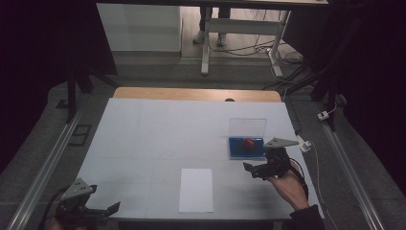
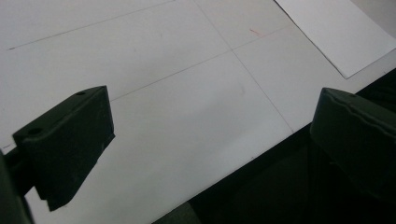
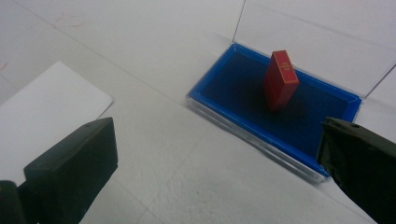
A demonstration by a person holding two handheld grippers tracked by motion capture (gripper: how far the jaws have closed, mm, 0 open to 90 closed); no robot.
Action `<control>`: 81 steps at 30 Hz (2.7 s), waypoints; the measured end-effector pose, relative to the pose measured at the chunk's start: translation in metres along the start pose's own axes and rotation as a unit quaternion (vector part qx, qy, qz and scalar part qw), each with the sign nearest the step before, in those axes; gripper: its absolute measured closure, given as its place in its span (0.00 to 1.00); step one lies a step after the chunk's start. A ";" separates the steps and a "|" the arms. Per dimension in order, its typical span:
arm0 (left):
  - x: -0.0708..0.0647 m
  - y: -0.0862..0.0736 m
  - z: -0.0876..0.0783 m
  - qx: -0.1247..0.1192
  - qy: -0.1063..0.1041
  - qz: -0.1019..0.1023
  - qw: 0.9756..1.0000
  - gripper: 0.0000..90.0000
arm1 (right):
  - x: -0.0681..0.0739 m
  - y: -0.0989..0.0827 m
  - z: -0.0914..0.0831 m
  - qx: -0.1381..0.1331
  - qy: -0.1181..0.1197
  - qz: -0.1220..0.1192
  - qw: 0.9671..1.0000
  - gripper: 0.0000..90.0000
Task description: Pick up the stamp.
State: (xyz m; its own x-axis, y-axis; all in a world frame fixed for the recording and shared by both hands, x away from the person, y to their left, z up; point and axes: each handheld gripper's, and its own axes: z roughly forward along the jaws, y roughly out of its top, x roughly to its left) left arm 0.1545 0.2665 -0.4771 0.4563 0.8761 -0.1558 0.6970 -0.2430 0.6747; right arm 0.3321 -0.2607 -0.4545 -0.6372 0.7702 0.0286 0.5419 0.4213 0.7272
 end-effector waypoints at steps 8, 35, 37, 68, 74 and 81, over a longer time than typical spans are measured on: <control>0.000 0.000 0.000 0.001 -0.001 -0.001 1.000 0.00 | -0.011 0.006 0.014 0.017 -0.012 -0.004 1.000 0.00; 0.002 0.000 0.000 0.001 -0.004 -0.006 1.000 0.00 | -0.047 0.033 0.067 0.063 -0.057 -0.017 0.996 0.08; 0.002 0.000 0.000 0.001 -0.004 -0.006 1.000 0.00 | -0.048 0.034 0.066 0.061 -0.060 -0.024 0.996 0.20; 0.001 0.000 0.001 0.004 -0.002 -0.003 1.000 0.00 | -0.043 0.045 0.060 0.072 -0.018 -0.036 0.997 0.88; 0.001 0.000 0.001 0.004 -0.002 -0.004 1.000 0.00 | -0.037 0.046 0.053 0.059 -0.008 -0.041 0.997 0.88; 0.001 0.000 0.000 0.003 -0.002 -0.003 1.000 0.00 | -0.032 0.048 0.047 0.050 -0.003 -0.040 0.998 0.88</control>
State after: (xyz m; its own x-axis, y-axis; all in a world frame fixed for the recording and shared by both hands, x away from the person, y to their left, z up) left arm 0.1555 0.2673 -0.4775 0.4546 0.8759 -0.1617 0.7029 -0.2413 0.6691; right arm 0.4043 -0.2430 -0.4529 -0.6773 0.7351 -0.0300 0.5423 0.5264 0.6548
